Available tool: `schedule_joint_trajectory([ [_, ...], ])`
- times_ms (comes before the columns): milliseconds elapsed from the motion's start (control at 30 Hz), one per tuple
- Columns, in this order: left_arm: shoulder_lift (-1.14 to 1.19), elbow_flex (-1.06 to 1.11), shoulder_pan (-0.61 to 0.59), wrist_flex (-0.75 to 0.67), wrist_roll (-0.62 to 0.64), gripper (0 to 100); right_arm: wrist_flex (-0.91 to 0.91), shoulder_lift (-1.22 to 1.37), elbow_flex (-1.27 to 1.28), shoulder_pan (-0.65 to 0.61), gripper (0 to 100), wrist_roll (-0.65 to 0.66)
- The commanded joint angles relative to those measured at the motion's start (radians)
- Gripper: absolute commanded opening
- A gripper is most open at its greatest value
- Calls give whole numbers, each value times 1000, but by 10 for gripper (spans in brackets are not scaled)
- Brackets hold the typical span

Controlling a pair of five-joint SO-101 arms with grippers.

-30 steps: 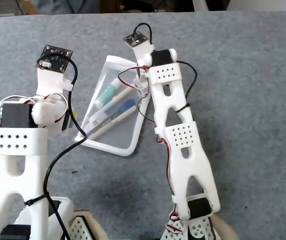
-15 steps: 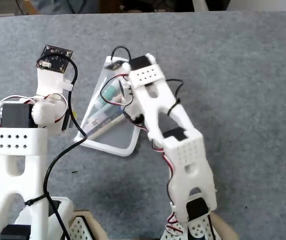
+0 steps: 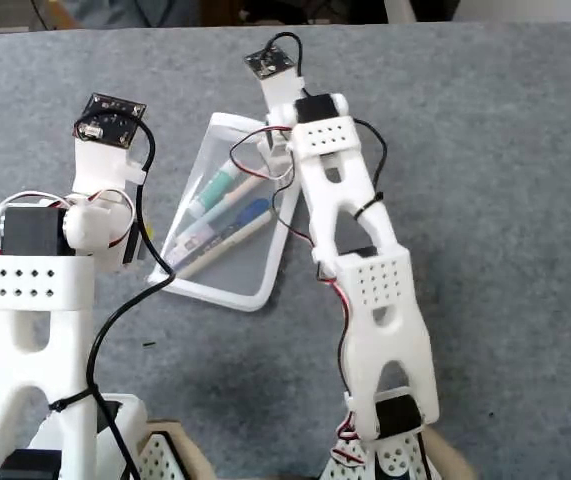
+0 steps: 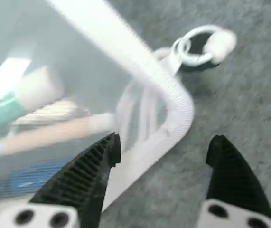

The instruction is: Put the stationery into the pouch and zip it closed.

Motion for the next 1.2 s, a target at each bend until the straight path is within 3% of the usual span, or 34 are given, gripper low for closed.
schedule_joint_trajectory([
  [0,-28,-41,-10,8,8,163,38,130,-268,51,318,11],
  [167,-28,-47,-10,8,8,163,110,294,-481,15,306,158],
  [400,-28,-48,-10,8,8,162,143,317,-496,-84,81,299],
  [767,-28,-48,-10,5,8,162,394,311,-499,-143,11,442],
  [1100,-28,-48,-10,3,2,162,394,220,-449,-160,12,474],
  [1167,-28,-48,-10,3,2,162,393,157,-443,-167,15,427],
])
